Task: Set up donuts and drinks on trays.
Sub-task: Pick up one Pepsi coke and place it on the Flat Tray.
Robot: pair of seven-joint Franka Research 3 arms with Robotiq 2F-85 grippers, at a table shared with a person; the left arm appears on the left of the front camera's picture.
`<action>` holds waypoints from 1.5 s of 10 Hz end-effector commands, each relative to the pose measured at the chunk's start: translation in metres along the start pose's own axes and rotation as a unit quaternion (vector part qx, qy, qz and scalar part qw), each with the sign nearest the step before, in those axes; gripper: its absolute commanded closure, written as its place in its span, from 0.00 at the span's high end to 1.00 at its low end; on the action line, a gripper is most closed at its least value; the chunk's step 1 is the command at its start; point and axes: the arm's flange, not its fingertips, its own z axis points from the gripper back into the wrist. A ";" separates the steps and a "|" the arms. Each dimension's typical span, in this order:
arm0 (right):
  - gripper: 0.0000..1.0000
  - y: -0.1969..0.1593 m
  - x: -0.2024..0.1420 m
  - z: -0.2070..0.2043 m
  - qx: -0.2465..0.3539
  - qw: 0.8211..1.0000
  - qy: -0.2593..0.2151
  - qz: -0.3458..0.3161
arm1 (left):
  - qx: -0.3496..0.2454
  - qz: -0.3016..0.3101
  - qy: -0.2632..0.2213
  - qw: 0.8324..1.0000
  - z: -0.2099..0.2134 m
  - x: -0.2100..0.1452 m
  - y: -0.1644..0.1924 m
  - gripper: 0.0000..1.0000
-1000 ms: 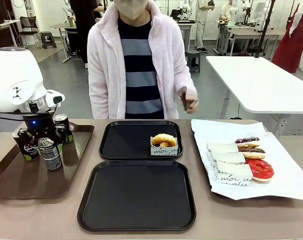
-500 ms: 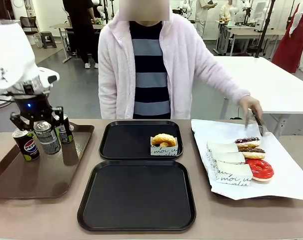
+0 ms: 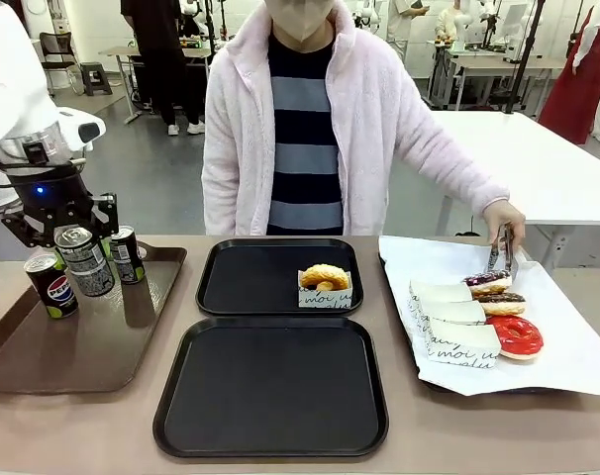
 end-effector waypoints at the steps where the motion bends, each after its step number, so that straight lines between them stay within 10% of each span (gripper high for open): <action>1: 1.00 0.000 0.000 0.001 0.008 1.000 -0.003 0.004 | 0.001 -0.003 -0.007 1.000 -0.004 0.006 -0.002 0.13; 3: 1.00 0.000 0.000 0.001 0.008 1.000 -0.003 0.004 | 0.001 -0.003 -0.007 1.000 -0.004 0.006 -0.002 0.13; 4: 1.00 0.000 0.000 0.001 0.008 1.000 -0.003 0.004 | 0.001 -0.001 0.007 1.000 -0.009 0.003 -0.002 0.58; 15: 1.00 0.000 0.000 0.001 0.008 1.000 -0.003 0.004 | 0.005 -0.047 0.039 0.998 -0.034 0.005 -0.037 0.58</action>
